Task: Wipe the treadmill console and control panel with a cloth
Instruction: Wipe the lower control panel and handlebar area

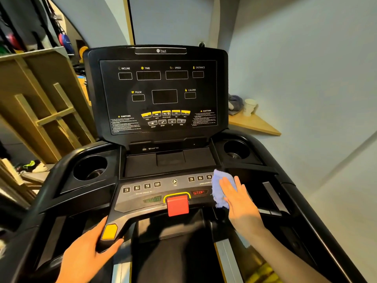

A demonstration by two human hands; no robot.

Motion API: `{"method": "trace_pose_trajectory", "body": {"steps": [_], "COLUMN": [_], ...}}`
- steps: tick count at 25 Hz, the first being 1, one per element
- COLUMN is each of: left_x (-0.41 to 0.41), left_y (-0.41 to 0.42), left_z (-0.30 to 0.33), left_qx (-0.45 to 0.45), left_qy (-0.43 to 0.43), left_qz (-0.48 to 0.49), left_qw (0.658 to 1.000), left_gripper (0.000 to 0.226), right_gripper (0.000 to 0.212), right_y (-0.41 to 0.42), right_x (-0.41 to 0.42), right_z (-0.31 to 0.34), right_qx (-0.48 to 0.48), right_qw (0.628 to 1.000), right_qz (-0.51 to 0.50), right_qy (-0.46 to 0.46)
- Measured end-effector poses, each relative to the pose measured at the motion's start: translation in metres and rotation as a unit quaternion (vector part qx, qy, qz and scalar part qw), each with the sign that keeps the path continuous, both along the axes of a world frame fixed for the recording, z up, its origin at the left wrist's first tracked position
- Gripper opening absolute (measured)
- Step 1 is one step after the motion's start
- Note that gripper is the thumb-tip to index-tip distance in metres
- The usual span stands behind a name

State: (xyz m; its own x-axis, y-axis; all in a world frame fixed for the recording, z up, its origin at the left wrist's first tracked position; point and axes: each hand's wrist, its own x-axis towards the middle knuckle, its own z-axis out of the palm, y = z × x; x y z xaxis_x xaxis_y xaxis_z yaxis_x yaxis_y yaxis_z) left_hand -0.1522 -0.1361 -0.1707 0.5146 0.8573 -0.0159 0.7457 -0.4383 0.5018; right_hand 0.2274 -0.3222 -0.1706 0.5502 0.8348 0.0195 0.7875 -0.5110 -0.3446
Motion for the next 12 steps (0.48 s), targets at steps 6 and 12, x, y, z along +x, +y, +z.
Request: {"method": "trace_pose_trajectory", "body": {"steps": [6,12], "left_x": [-0.003,-0.003], "left_y": [0.001,0.0], "left_z": [-0.003,-0.004], "left_qx": [-0.001,0.013], "left_qy": [0.008,0.014], "left_qz": [-0.001,0.011], "left_qw": [1.0,1.0], "left_gripper": [0.08,0.085], "right_gripper": [0.082,0.057], "right_y": [0.059,0.104], "right_x": [-0.007,-0.043], "right_z": [0.017,0.028], "right_qx": [0.039,0.1], "right_qw": [0.994,0.988], "right_qz": [-0.097,-0.048], "right_qy": [-0.033,-0.111]}}
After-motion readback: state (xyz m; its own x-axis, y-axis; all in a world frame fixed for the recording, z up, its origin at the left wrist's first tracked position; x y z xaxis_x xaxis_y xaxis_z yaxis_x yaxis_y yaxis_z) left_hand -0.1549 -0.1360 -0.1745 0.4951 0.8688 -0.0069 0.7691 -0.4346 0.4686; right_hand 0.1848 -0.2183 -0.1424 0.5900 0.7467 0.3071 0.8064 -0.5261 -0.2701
